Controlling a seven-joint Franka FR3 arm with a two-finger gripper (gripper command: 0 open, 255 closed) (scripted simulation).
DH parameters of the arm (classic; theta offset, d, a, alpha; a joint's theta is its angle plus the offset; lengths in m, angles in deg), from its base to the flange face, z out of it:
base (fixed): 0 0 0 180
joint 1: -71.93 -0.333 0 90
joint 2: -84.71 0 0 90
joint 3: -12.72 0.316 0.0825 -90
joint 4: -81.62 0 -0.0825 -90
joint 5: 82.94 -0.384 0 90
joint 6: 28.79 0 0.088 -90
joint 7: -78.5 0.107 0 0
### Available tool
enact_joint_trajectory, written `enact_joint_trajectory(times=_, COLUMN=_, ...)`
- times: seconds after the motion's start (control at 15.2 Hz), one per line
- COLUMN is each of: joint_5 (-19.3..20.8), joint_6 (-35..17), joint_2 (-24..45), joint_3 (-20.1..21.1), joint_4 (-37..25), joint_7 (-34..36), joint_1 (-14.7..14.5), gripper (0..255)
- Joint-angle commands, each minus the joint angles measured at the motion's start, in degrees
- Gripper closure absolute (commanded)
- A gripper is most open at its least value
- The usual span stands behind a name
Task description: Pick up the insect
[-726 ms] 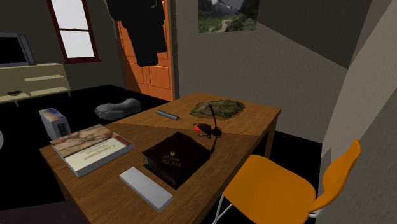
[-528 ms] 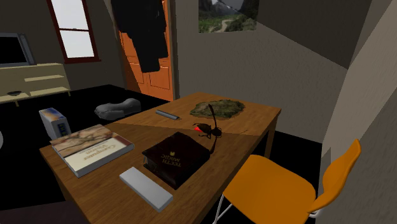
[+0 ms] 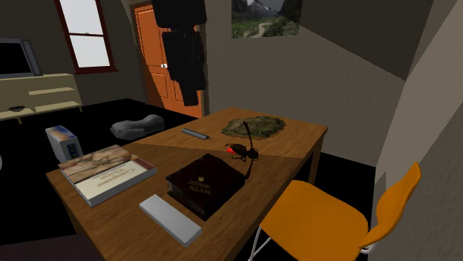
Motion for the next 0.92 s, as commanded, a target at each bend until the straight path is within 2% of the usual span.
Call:
enact_joint_trajectory(times=0.0, joint_5=-1.0, joint_6=-2.5, joint_2=1.7, joint_3=3.0, joint_4=0.7, joint_7=3.3, joint_1=-0.4, gripper=0)
enact_joint_trajectory(times=0.46, joint_5=-2.0, joint_6=-10.8, joint_2=11.2, joint_3=13.4, joint_4=-1.0, joint_7=14.8, joint_1=-0.2, gripper=0)
enact_joint_trajectory(times=0.86, joint_5=1.7, joint_6=-17.3, joint_2=22.8, joint_3=22.8, joint_4=-5.5, joint_7=26.4, joint_1=2.0, gripper=0)
